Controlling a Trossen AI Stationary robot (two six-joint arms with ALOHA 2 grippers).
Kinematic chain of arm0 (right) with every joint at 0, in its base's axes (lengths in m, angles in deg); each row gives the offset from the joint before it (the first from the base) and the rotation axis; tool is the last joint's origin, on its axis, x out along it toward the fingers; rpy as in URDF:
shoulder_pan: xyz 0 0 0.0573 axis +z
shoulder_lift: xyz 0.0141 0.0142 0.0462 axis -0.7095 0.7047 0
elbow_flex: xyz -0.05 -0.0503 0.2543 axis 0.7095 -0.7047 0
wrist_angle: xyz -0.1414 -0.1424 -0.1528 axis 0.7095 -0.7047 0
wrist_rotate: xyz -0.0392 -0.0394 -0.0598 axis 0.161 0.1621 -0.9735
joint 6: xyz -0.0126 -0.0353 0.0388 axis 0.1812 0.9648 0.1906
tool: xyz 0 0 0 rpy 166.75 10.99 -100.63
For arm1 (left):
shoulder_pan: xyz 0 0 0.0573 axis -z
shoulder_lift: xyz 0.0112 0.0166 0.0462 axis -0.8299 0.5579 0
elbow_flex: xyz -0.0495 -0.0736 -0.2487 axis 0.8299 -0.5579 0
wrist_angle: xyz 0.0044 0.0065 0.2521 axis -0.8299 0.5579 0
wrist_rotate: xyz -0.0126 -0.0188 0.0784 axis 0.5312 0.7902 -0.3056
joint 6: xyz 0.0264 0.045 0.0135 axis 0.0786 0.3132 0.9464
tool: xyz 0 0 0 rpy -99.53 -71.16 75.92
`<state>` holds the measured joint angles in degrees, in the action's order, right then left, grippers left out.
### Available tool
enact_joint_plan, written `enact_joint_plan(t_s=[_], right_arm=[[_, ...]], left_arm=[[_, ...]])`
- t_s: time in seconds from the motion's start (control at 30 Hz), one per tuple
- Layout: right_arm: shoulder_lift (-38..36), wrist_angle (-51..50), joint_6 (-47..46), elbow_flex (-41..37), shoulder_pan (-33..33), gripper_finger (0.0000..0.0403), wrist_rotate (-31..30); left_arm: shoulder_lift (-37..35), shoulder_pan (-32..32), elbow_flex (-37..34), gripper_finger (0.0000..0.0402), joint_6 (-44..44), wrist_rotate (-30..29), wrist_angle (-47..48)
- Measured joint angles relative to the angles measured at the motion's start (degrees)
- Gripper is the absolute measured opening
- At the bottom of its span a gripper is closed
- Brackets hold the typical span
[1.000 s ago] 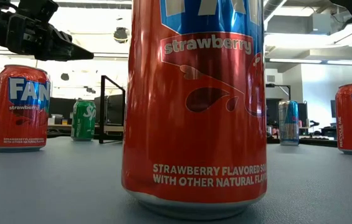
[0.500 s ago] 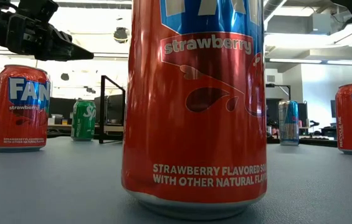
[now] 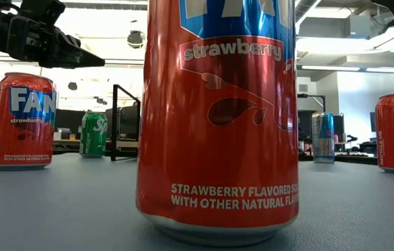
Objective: Place canned beverage on shelf
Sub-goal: Put the middle blue soda can on the shelf
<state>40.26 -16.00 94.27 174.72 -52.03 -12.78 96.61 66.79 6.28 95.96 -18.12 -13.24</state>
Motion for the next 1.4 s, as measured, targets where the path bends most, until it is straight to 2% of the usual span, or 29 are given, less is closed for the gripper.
enact_joint_plan(t_s=[0.27, 1.0, 1.4], right_arm=[[0.00, 0.43, -2.41, -0.04, 0.12, 0.0249, -0.25], [0.00, 2.82, -2.39, -0.07, 2.26, 0.0250, -0.58], [0.00, 2.38, -1.12, -0.07, -1.60, 0.0250, -3.83]], left_arm=[[-0.01, 0.00, 0.00, 0.0023, 0.00, 0.00, -0.01], [0.00, 0.00, 0.00, 0.0023, 0.55, 0.00, -0.02], [0.00, 0.00, 0.00, 0.0023, 0.50, 0.00, -0.02]])
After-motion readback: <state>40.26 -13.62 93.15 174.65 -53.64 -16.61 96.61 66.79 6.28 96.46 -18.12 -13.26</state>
